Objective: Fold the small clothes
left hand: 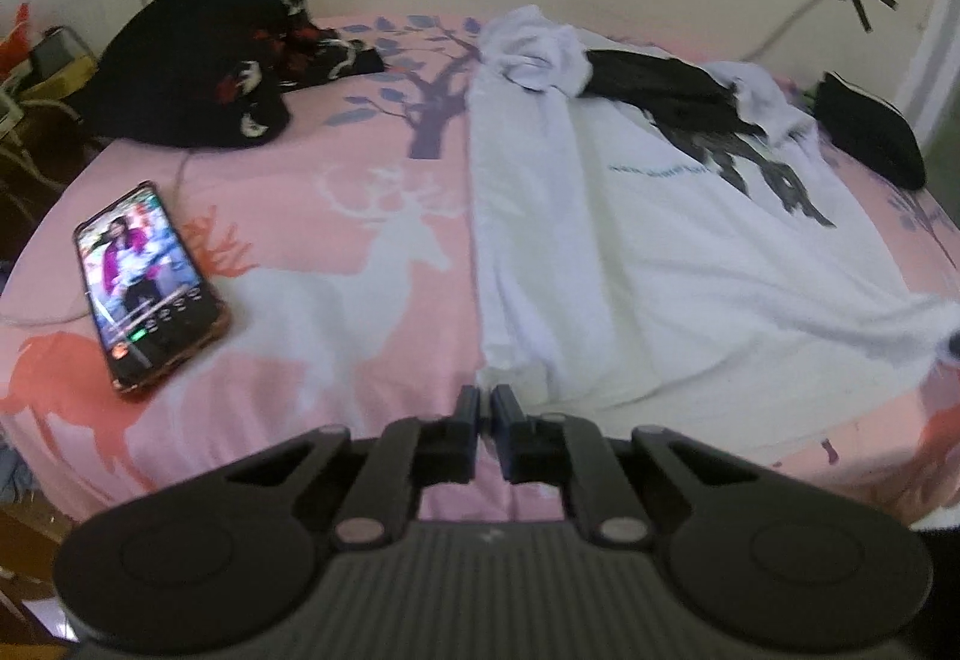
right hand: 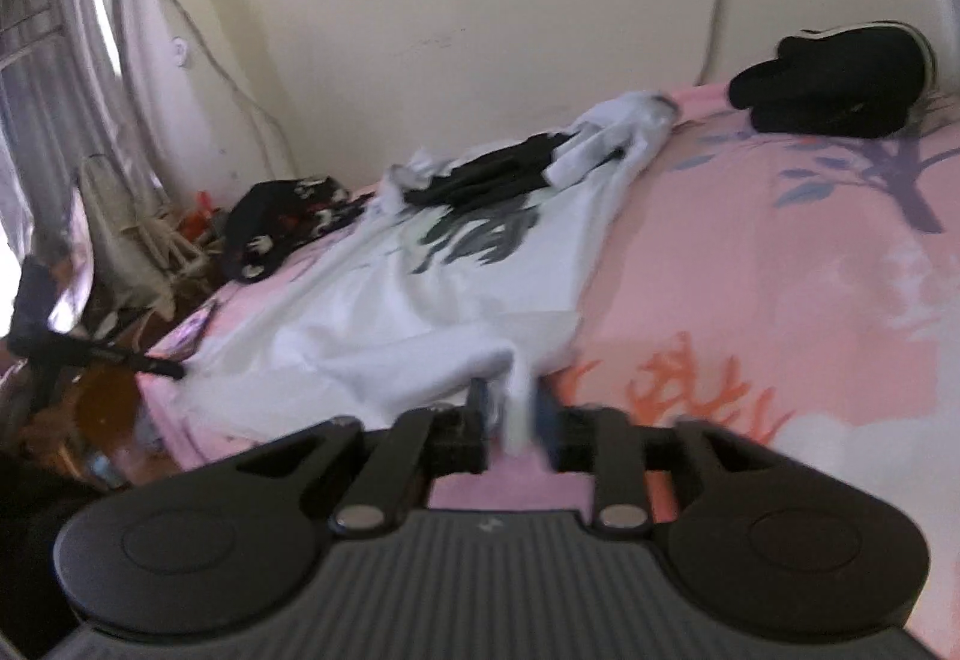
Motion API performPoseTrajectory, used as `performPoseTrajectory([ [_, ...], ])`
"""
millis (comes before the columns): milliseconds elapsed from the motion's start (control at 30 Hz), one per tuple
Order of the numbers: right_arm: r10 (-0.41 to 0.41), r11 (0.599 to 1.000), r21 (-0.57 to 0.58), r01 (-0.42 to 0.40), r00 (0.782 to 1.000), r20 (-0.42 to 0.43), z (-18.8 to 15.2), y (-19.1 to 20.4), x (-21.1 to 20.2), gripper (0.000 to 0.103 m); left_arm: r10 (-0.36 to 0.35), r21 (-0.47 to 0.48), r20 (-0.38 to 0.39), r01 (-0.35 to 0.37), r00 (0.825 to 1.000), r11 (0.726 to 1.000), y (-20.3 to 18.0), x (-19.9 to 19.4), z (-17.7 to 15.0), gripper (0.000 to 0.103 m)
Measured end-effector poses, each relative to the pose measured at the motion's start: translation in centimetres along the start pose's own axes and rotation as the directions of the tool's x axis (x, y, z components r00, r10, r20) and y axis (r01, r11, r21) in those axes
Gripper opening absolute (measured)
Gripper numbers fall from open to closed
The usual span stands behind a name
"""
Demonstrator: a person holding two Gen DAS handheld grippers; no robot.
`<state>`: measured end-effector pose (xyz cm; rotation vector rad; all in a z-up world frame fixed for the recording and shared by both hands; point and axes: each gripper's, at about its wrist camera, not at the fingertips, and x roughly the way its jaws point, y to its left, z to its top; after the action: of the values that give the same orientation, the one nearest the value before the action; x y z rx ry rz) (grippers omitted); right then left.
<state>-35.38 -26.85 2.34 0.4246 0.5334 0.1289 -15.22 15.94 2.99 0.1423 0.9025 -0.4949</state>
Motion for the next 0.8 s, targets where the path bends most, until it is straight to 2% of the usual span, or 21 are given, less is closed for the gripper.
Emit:
performPoseTrajectory([
  [33,0.006,1.0,-0.002,-0.006,1.0,0.002,0.0,0.1,-0.1,0.059,0.003,-0.012,0.001,-0.003,1.0,1.0,0.3,-0.1,0.1,0.007],
  [133,0.026,1.0,-0.017,-0.025,0.999,0.021,0.1,0.3,-0.6,0.061,-0.014,-0.055,0.004,0.014,1.0,0.998,1.3,-0.3,0.4,0.007],
  [200,0.021,0.999,-0.04,-0.021,1.0,0.013,0.2,0.6,-0.6,0.063,-0.043,-0.078,-0.002,0.042,0.999,0.996,1.8,-0.3,0.6,0.012],
  [233,0.018,0.998,-0.055,-0.018,1.0,0.0,0.3,0.7,-0.6,0.063,-0.043,-0.081,-0.004,0.043,0.999,0.996,1.8,-0.2,0.5,0.017],
  [267,0.014,0.997,-0.071,-0.016,1.0,-0.018,0.2,0.8,-0.5,0.063,-0.038,-0.079,-0.01,0.037,0.999,0.996,1.8,0.0,0.5,0.038],
  [300,0.008,0.996,-0.084,-0.011,0.999,-0.035,0.1,0.9,-0.3,0.063,-0.038,-0.075,-0.013,0.037,0.999,0.997,1.8,0.1,0.3,0.055],
  [333,0.0,0.995,-0.096,-0.005,0.999,-0.053,0.0,0.9,-0.1,0.063,-0.048,-0.068,-0.015,0.047,0.999,0.997,1.7,0.2,0.1,0.055],
  [433,-0.028,0.993,-0.114,0.018,0.996,-0.087,-0.5,0.8,0.0,0.063,-0.094,-0.057,-0.049,0.092,0.994,0.994,1.2,0.9,-0.5,0.055],
  [500,-0.032,0.995,-0.1,0.022,0.995,-0.094,-0.6,0.4,-0.1,0.063,-0.111,-0.046,-0.07,0.108,0.991,0.993,0.8,1.3,-0.8,0.049],
  [533,-0.028,0.996,-0.091,0.019,0.995,-0.098,-0.6,0.2,-0.1,0.057,-0.115,-0.041,-0.081,0.112,0.99,0.993,0.6,1.5,-0.9,0.047],
  [567,-0.018,0.996,-0.083,0.009,0.994,-0.109,-0.6,0.1,0.1,0.049,-0.103,-0.028,-0.076,0.101,0.992,0.995,0.4,1.6,-0.9,0.032],
  [600,-0.009,0.996,-0.086,-0.001,0.993,-0.121,-0.7,0.2,0.3,0.022,-0.109,-0.017,-0.078,0.108,0.991,0.994,0.3,1.6,-0.8,0.008],
  [633,-0.001,0.996,-0.092,-0.011,0.992,-0.129,-0.7,0.4,0.5,0.004,-0.15,-0.033,-0.087,0.148,0.985,0.988,0.4,1.6,-0.6,0.007],
  [700,0.053,0.995,-0.081,-0.063,0.991,-0.126,-0.3,0.5,0.5,0.004,-0.196,-0.061,-0.069,0.192,0.978,0.98,0.8,1.1,0.0,0.007],
  [800,0.109,0.992,-0.054,-0.113,0.992,-0.062,1.5,0.2,0.1,0.003,-0.269,-0.128,0.002,0.267,0.963,0.955,2.2,0.0,1.9,0.007],
])
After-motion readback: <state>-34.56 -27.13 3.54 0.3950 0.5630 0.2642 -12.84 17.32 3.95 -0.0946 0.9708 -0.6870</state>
